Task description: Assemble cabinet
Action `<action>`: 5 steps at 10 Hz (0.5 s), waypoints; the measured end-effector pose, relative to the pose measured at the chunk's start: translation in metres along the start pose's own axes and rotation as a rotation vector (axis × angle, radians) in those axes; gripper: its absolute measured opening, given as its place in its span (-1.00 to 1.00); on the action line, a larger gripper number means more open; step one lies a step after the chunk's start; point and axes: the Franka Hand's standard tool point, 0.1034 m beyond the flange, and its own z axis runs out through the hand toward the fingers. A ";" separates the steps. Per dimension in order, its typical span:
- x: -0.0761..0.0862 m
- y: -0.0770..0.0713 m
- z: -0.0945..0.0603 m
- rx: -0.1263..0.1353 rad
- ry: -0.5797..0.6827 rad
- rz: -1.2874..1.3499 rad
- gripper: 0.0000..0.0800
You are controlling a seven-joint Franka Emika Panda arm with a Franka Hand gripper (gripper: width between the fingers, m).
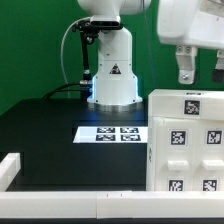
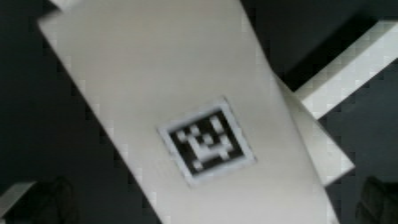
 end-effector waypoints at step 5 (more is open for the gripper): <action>-0.011 0.007 -0.004 -0.040 0.024 -0.149 0.99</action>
Offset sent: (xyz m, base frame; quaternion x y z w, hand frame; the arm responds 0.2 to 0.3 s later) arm 0.0000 0.0000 0.0000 0.0000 0.0000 -0.0650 0.9979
